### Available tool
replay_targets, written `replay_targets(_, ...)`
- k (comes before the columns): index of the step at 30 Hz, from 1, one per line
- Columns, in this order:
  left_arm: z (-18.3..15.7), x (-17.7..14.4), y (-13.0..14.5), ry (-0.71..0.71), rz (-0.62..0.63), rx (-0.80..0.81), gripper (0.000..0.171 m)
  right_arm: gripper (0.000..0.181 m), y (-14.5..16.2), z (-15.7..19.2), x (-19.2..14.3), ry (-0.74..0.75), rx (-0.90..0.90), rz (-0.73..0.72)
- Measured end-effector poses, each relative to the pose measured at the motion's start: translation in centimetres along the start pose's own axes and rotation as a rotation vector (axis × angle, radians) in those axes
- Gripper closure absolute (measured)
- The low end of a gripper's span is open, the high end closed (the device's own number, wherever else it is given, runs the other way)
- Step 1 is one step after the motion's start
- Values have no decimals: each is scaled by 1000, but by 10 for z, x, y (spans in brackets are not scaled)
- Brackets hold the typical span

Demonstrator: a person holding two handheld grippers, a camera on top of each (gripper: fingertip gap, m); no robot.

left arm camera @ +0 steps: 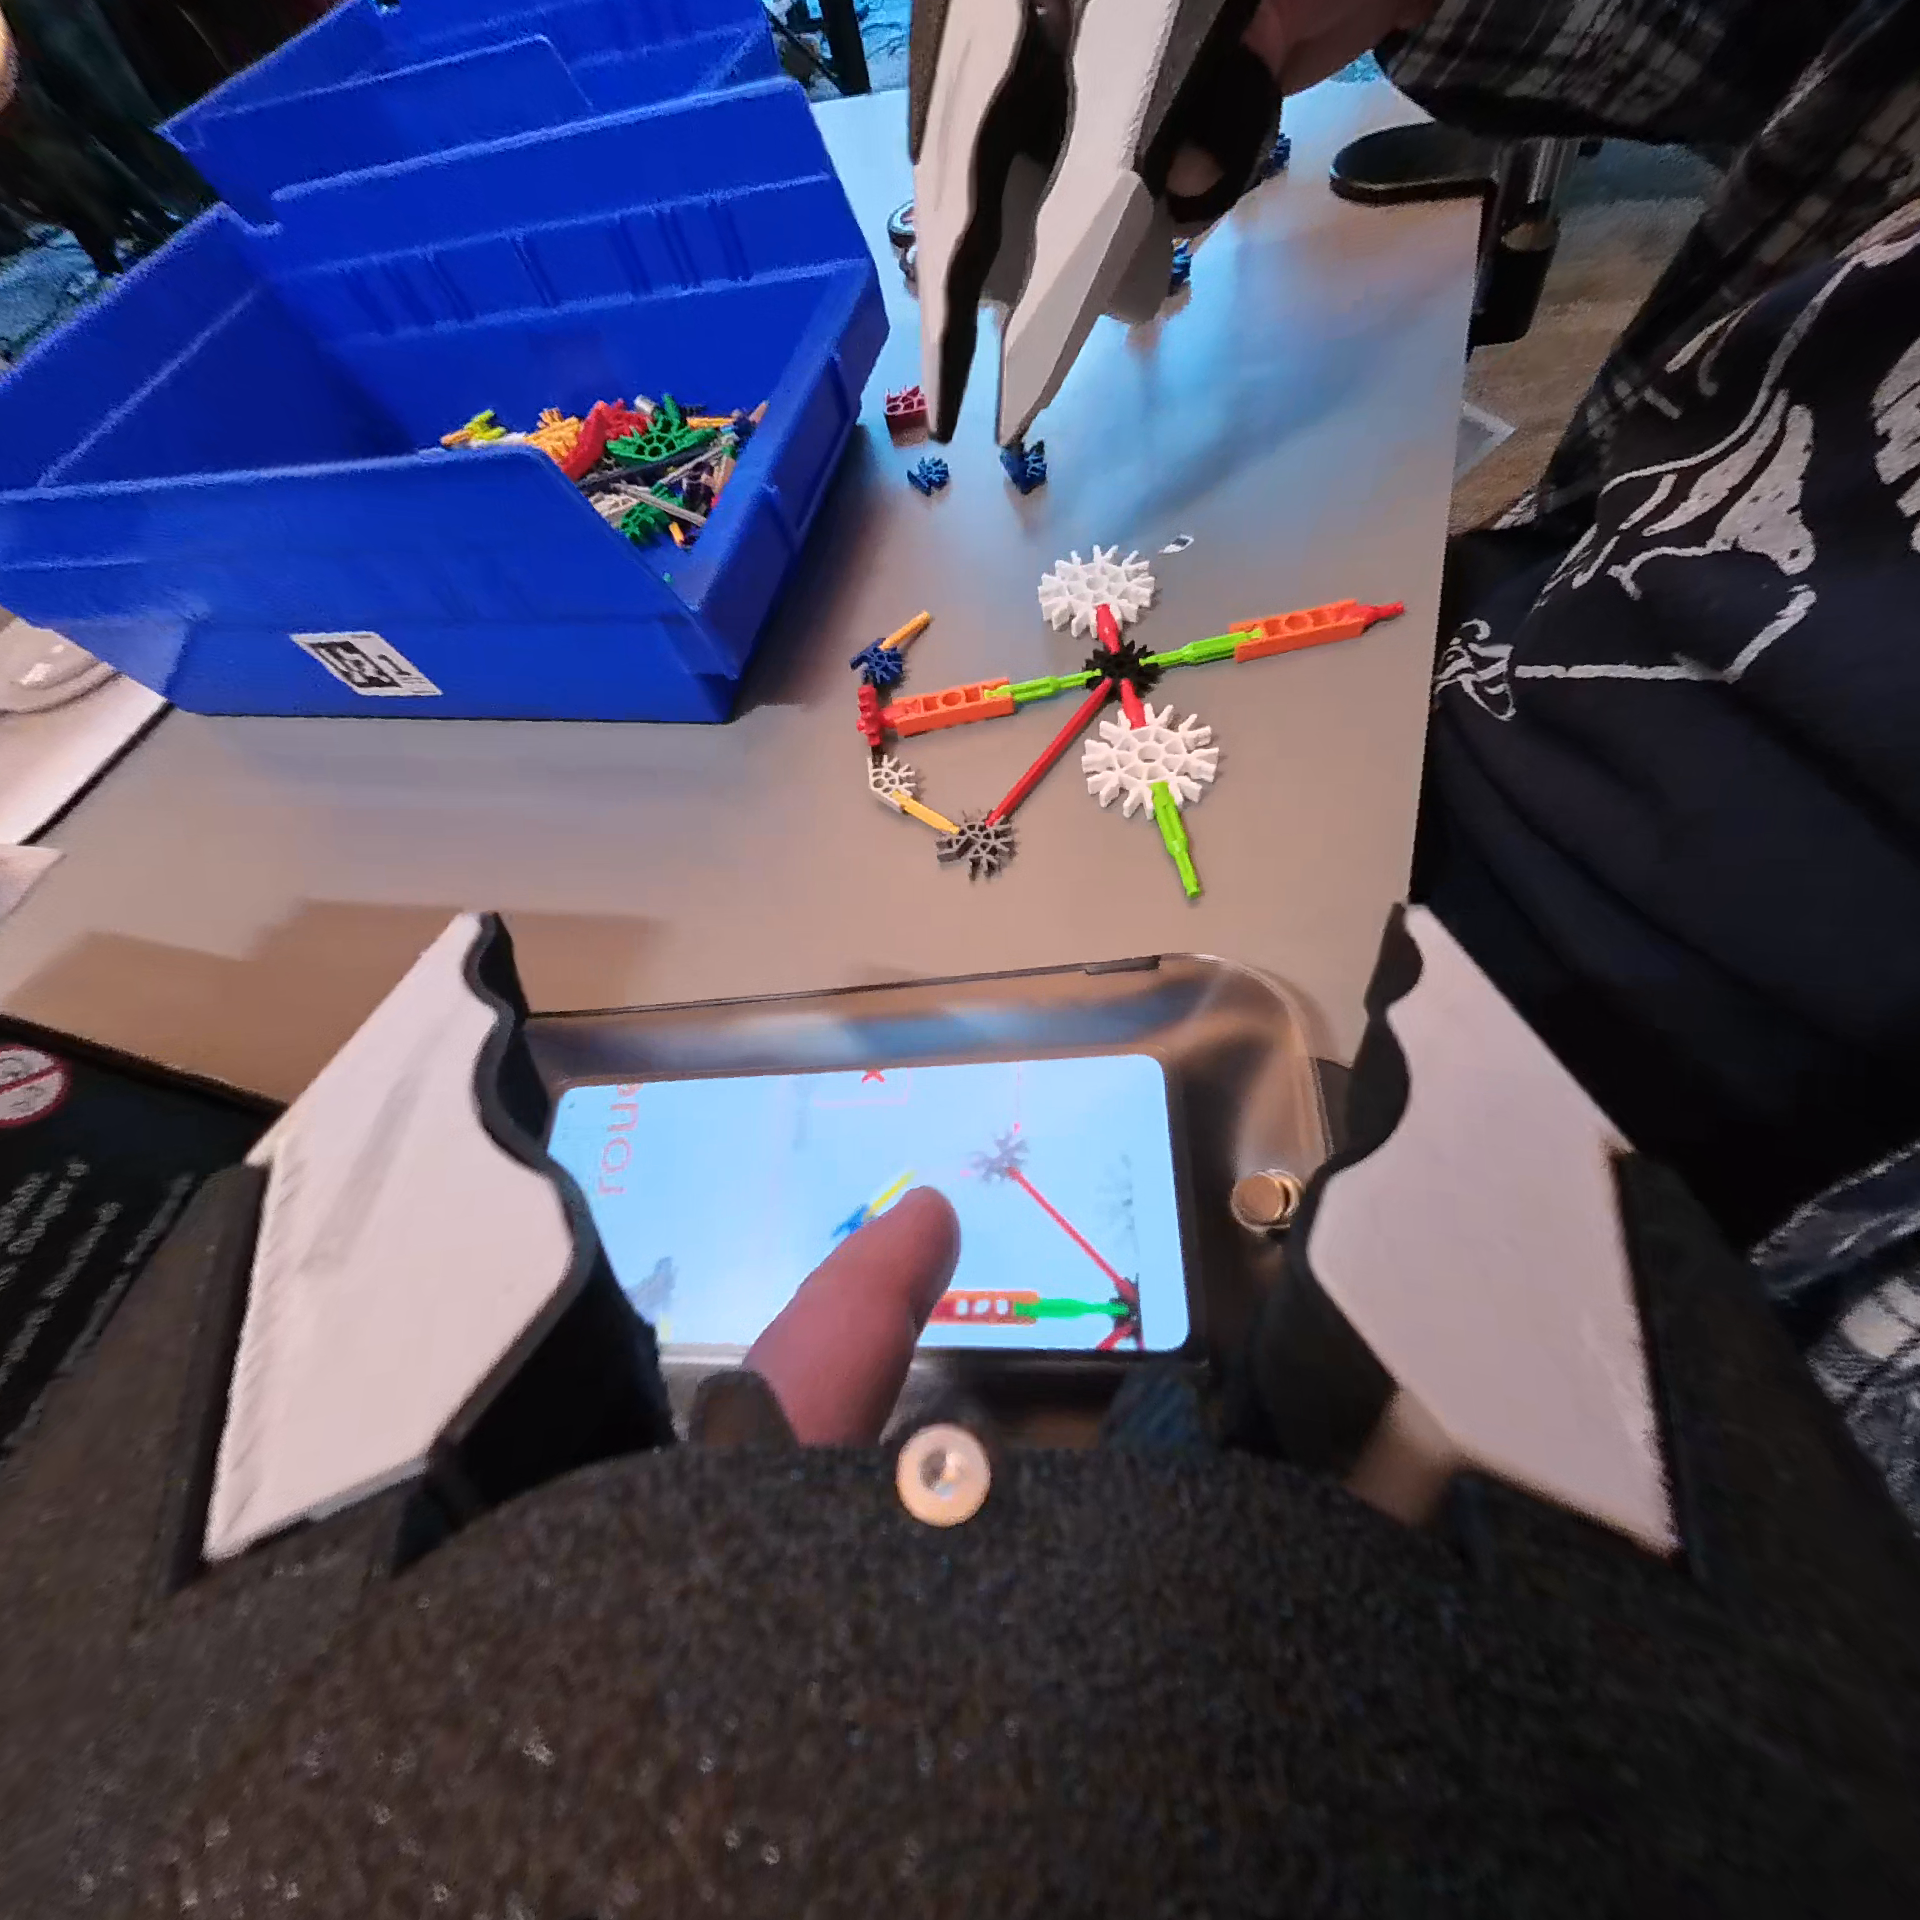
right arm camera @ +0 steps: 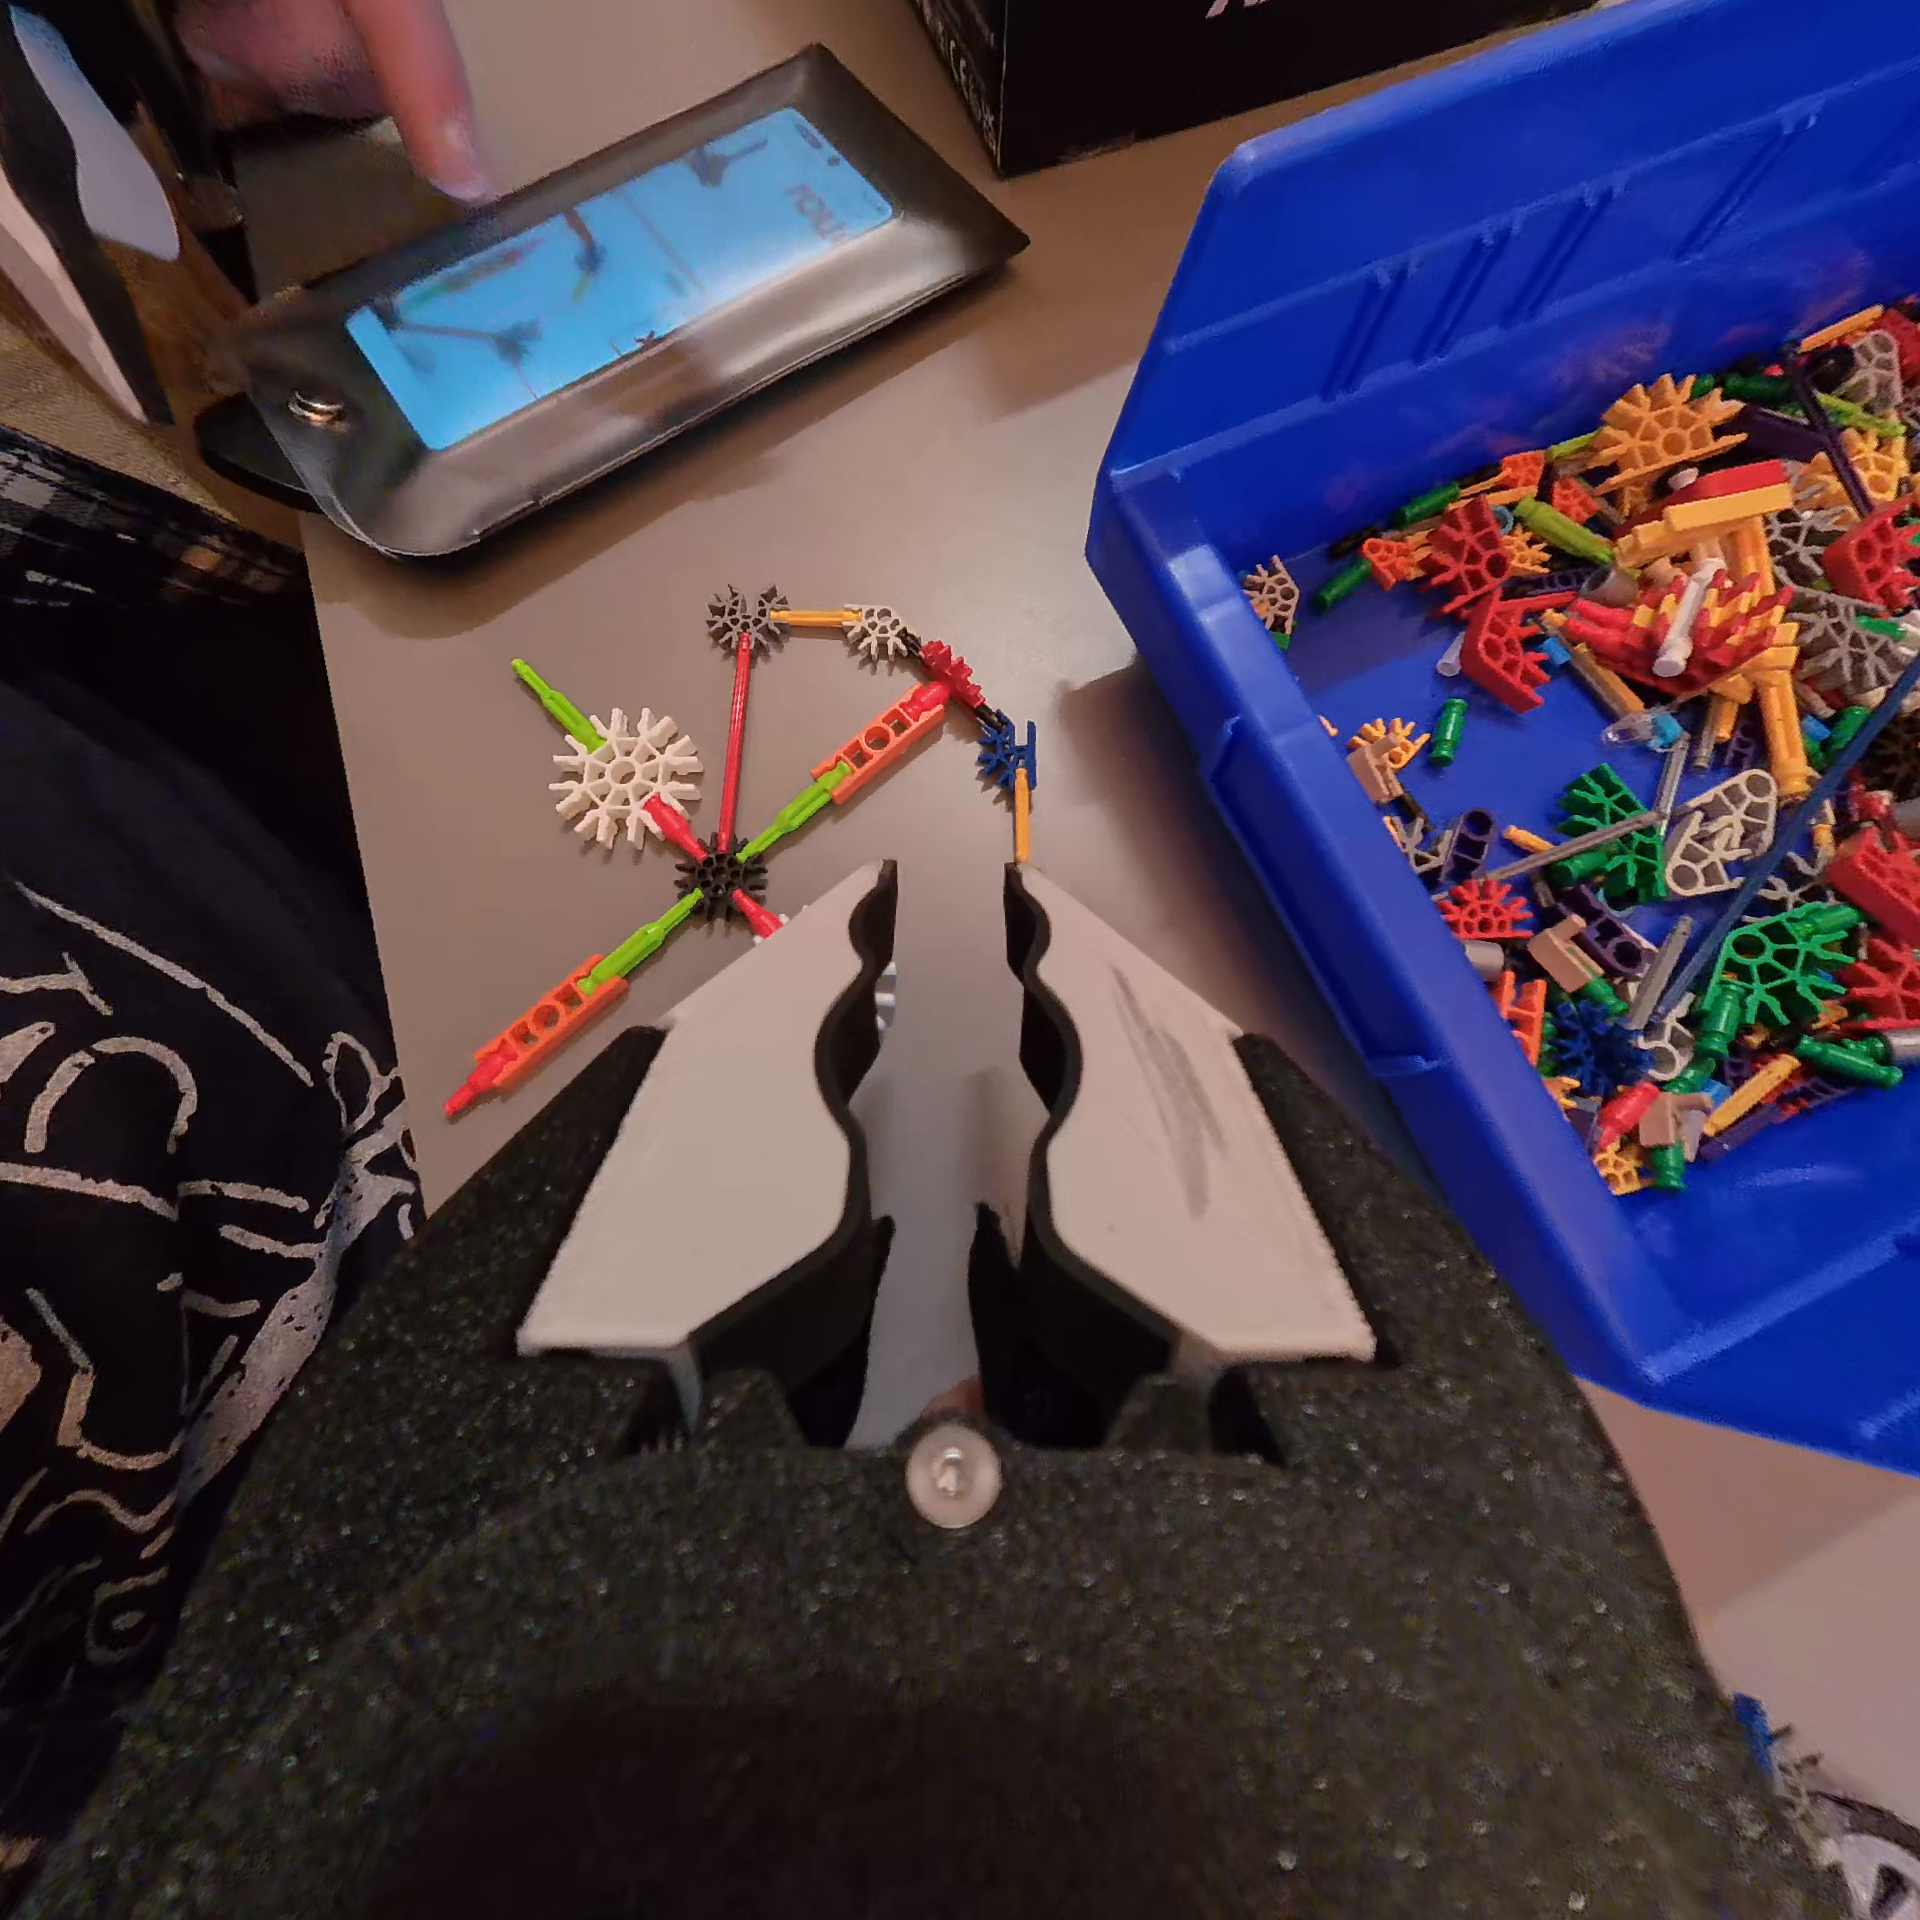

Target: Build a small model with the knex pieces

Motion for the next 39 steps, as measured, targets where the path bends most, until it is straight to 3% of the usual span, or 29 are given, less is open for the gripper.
replay_targets(39,-13,18,23,54,82,21,19,161,2,1,10,-14,-1,39)
Point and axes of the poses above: each gripper's, where its closed fingertips meet, x out along the fingers, y out of its underside, z = x × y across the jaws, the point moved 1 cm from there along -x, back along the fingers, and after that the axes turned 10 degrees about y, right-handed, at the moved point
